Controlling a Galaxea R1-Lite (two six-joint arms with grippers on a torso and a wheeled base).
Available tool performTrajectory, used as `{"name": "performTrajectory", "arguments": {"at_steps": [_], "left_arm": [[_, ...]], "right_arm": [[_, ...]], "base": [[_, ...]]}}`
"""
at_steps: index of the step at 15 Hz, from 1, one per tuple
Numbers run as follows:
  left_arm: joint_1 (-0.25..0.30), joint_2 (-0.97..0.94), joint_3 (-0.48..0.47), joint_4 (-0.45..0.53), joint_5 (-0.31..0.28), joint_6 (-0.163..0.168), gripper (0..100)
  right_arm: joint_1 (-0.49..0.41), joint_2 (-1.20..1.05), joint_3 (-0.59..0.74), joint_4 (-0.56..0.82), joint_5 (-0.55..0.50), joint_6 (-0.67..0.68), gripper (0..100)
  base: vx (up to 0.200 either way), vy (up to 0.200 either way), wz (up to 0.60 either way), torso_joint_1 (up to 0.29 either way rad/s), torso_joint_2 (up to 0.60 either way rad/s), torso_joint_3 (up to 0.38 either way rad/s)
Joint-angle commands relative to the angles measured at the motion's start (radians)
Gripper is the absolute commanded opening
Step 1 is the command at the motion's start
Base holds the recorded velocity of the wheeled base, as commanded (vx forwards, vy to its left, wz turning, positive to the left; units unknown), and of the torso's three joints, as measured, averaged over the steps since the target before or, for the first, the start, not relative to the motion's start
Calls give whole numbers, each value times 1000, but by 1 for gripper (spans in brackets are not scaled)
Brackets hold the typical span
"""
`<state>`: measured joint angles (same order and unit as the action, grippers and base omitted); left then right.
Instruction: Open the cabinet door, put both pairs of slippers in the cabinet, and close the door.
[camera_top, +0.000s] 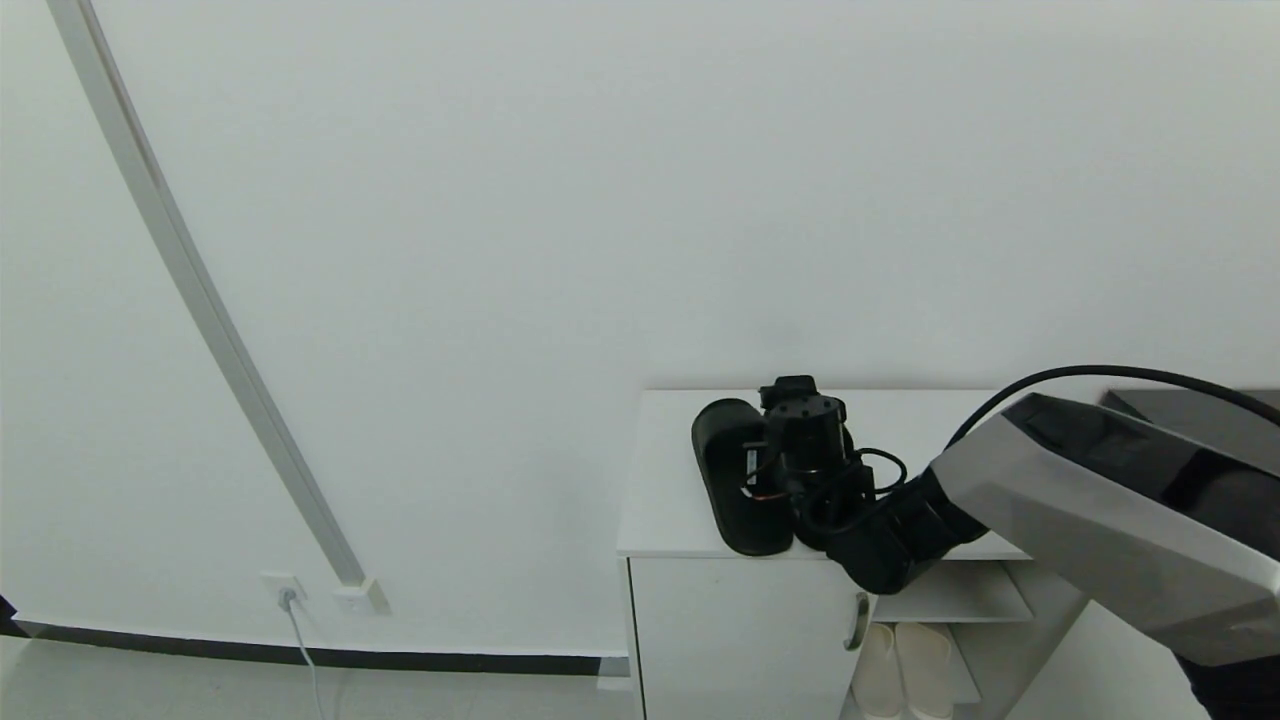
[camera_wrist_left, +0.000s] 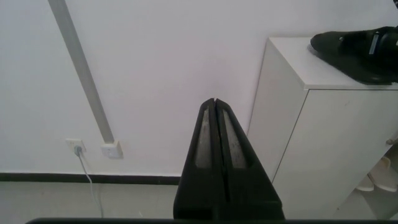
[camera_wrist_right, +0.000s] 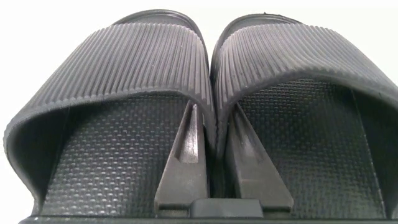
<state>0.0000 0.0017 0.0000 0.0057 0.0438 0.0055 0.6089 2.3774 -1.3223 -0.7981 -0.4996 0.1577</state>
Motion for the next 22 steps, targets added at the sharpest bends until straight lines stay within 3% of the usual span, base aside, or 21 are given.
{"name": "performTrajectory", "arguments": {"at_steps": [1,6,9,19,22], "left_arm": [[0,0,0,0,1,1,0],[0,0,0,0,2,1,0],[0,0,0,0,2,1,0],[0,0,0,0,-1,1,0],[0,0,0,0,1,1,0]], "right_arm": [[14,-142,110,-9,61,-18,0],[37,-532,551,-30,360,-70,0],[46,-687,723,-27,464,-72,0],[126,-721,781,-24,458,-70,0],[140,-721,789,-27,455,-72,0]], "base": [[0,0,0,0,0,0],[0,0,0,0,0,0],[0,0,0,0,0,0],[0,0,0,0,0,0],[-200,0,0,7,6,4]]}}
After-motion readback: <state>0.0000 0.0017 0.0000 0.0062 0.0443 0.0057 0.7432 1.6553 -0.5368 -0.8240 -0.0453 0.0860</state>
